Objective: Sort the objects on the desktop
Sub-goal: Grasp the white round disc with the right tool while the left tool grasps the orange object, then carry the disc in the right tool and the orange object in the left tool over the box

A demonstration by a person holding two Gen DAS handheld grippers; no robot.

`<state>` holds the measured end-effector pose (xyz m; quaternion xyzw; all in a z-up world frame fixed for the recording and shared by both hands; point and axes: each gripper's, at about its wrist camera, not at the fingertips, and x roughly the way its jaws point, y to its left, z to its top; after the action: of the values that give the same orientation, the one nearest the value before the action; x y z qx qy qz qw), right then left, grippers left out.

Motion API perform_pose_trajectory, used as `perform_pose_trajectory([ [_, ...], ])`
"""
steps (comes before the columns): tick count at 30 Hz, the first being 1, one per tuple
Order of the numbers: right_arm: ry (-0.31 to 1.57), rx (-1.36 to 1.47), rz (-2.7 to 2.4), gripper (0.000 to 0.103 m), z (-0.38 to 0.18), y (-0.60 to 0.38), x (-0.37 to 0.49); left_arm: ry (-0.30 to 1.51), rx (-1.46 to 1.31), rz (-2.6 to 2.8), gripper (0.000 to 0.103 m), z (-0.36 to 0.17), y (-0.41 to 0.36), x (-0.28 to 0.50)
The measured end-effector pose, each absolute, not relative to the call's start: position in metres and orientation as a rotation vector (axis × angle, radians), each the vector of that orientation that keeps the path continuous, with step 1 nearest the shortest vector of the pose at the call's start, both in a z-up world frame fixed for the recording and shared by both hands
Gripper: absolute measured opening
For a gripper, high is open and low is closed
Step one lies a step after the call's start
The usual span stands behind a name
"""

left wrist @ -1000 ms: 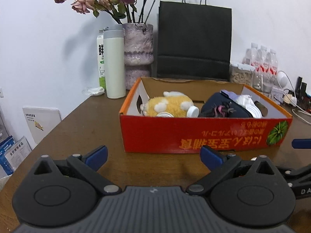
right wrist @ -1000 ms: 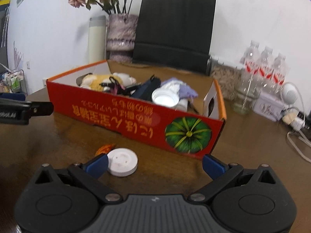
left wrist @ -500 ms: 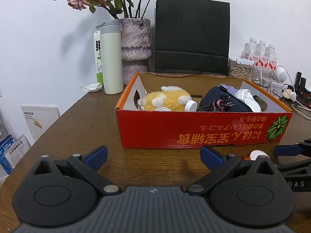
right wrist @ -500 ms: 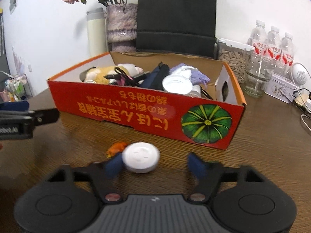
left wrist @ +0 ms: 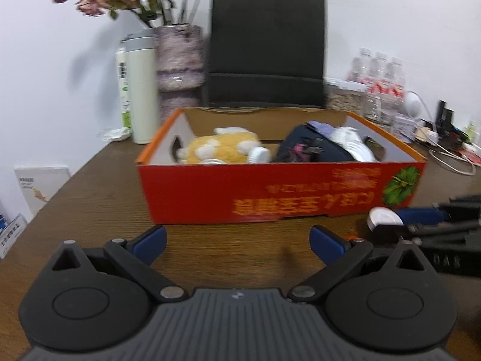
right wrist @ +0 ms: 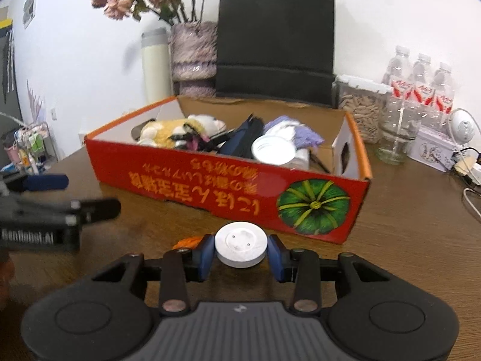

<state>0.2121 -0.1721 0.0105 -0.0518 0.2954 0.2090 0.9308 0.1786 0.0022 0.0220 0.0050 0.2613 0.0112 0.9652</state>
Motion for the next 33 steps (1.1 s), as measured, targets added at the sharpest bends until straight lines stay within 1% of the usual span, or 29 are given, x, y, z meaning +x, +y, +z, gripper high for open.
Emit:
perform_pose_trajectory([
  [10,0.572,-0.115,0.396,0.037,0.014,-0.199,0.209,0.585,0.074,-0.08,0.103,0.012,-0.047,0.195],
  [13,0.569,-0.11,0.393,0.037,0.014,-0.208,0.21,0.6,0.072,-0.096,0.096,0.01,-0.055,0.201],
  [14,0.568,-0.11,0.392,0.037,0.014,-0.211,0.21,0.604,0.076,-0.098,0.092,0.01,-0.058,0.203],
  [15,0.568,-0.11,0.391,0.037,0.014,-0.213,0.21,0.608,0.08,-0.098,0.083,0.009,-0.061,0.205],
  [16,0.569,-0.111,0.388,0.037,0.013,-0.215,0.21,0.612,0.082,-0.099,0.079,0.008,-0.063,0.206],
  [17,0.57,-0.11,0.386,0.037,0.013,-0.217,0.21,0.62,0.082,-0.109,0.068,0.008,-0.065,0.208],
  [18,0.571,-0.108,0.385,0.037,0.013,-0.219,0.211,0.628,0.081,-0.119,0.06,0.007,-0.067,0.21],
  [20,0.572,-0.106,0.383,0.037,0.013,-0.221,0.211,0.639,0.078,-0.137,0.054,0.005,-0.071,0.212],
  [22,0.573,-0.099,0.385,0.037,0.013,-0.224,0.212,0.644,0.074,-0.156,0.046,0.004,-0.073,0.212],
  [23,0.572,-0.095,0.388,0.037,0.013,-0.224,0.211,0.646,0.076,-0.162,0.039,0.004,-0.074,0.212],
  [24,0.569,-0.095,0.391,0.037,0.014,-0.224,0.211,0.648,0.078,-0.167,0.034,0.004,-0.075,0.212],
  [25,0.566,-0.098,0.395,0.037,0.014,-0.223,0.21,0.648,0.077,-0.172,0.032,0.004,-0.075,0.211],
  [27,0.562,-0.101,0.401,0.037,0.015,-0.221,0.208,0.643,0.076,-0.162,0.021,0.004,-0.076,0.211],
  [29,0.561,-0.1,0.402,0.037,0.015,-0.22,0.208,0.642,0.078,-0.163,0.015,0.004,-0.076,0.211],
  [33,0.559,-0.099,0.405,0.037,0.015,-0.219,0.207,0.634,0.086,-0.172,0.014,0.003,-0.079,0.209],
])
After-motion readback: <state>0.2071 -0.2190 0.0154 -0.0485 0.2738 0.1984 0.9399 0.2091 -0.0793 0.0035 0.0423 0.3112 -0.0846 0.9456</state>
